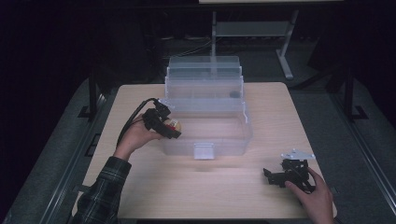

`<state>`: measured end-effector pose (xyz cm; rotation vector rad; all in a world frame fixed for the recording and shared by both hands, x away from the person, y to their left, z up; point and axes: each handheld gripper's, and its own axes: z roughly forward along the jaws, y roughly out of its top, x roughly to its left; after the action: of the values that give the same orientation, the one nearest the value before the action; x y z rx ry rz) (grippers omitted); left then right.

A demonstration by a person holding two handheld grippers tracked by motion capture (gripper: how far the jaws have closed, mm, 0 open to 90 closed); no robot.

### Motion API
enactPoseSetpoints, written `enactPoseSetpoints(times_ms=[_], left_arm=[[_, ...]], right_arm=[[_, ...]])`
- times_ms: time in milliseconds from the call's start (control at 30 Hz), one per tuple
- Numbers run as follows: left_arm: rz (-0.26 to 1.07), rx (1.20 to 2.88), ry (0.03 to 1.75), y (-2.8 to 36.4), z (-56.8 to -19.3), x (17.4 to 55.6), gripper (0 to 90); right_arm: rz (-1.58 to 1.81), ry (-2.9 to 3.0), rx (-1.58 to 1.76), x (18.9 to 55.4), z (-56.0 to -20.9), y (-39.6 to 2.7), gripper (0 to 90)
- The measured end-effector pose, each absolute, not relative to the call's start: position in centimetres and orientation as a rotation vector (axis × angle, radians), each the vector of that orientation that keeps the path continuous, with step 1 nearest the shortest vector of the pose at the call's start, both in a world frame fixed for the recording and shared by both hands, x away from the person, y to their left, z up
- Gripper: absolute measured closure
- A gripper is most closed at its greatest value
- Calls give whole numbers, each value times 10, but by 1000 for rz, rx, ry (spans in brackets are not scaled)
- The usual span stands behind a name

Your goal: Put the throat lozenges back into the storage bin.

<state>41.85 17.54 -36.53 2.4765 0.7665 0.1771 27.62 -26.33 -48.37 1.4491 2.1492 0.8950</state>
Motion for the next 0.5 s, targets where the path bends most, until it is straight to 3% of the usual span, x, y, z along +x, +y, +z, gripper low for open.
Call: enactPoseSetpoints(times_ms=[500], left_arm=[[177,2466,773,176,-364,418,183]], right_arm=[[895,2149,1449,276,-484,-263,0]])
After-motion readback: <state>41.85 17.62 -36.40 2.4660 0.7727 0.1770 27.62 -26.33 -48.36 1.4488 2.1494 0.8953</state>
